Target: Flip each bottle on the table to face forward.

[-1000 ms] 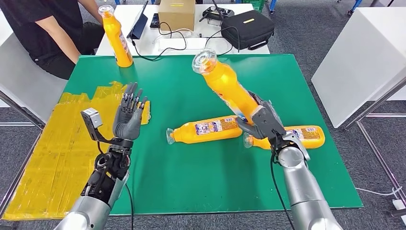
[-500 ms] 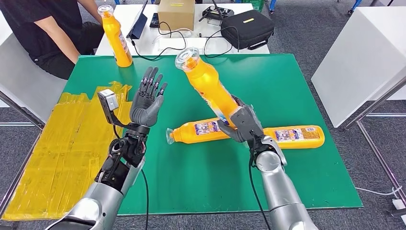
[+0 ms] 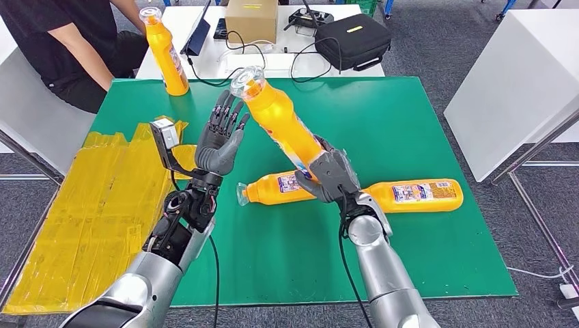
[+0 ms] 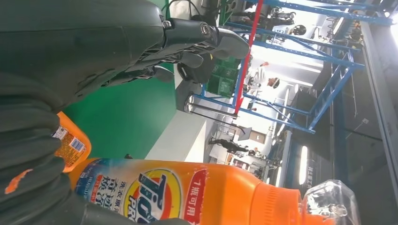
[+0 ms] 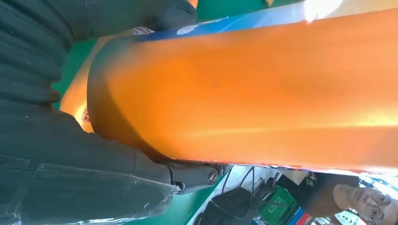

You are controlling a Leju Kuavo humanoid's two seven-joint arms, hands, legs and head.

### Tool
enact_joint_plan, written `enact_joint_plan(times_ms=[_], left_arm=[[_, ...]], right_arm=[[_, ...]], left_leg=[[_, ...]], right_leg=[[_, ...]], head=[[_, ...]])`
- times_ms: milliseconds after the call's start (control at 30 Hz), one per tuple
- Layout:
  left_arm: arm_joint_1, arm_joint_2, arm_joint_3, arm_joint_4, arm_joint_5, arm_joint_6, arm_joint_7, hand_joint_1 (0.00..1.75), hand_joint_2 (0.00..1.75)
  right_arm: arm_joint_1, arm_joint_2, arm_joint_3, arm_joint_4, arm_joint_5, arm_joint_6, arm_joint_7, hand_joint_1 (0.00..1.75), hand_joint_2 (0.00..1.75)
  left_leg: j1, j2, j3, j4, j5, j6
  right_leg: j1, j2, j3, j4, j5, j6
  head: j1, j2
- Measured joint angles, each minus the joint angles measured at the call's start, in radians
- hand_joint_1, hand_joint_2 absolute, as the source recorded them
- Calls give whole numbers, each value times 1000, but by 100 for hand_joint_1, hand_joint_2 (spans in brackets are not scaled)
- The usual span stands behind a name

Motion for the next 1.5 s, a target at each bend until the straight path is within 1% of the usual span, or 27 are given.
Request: enact_joint_plan(times_ms=[433, 733, 1100, 1333, 1400, 1500], left_arm=[[3, -1, -15, 15, 3, -1, -4, 0, 175], [15, -6, -38, 12, 8, 15, -1, 0, 175], [14, -8, -52, 12, 8, 22, -3, 0, 175], [4, -21, -58, 12, 5, 29, -18, 0, 175], [4, -23, -59, 12, 2, 32, -21, 0, 175], [2, -23, -61, 13, 5, 35, -21, 0, 175]], right_arm=[[-24, 1, 0, 1, 1, 5, 10, 175, 175], [-62, 26, 9, 23, 6, 12, 30, 175, 175], [-85, 36, 9, 43, 7, 11, 37, 175, 175], [-138, 66, 26, 129, 34, -7, 52, 175, 175], [-141, 76, 37, 157, 43, -22, 58, 175, 175], [-145, 88, 77, 209, 41, -63, 88, 175, 175]], left_leg=[[0, 0, 0, 0, 0, 0], [0, 0, 0, 0, 0, 0], [0, 0, 0, 0, 0, 0], [0, 0, 0, 0, 1, 0], [0, 0, 0, 0, 1, 0], [0, 0, 0, 0, 1, 0]], right_leg=[[0, 0, 0, 0, 0, 0], [0, 0, 0, 0, 0, 0], [0, 0, 0, 0, 0, 0], [0, 0, 0, 0, 0, 0], [0, 0, 0, 0, 0, 0], [0, 0, 0, 0, 0, 0]], head=[[0, 0], [0, 0], [0, 0], [0, 0], [0, 0], [0, 0]])
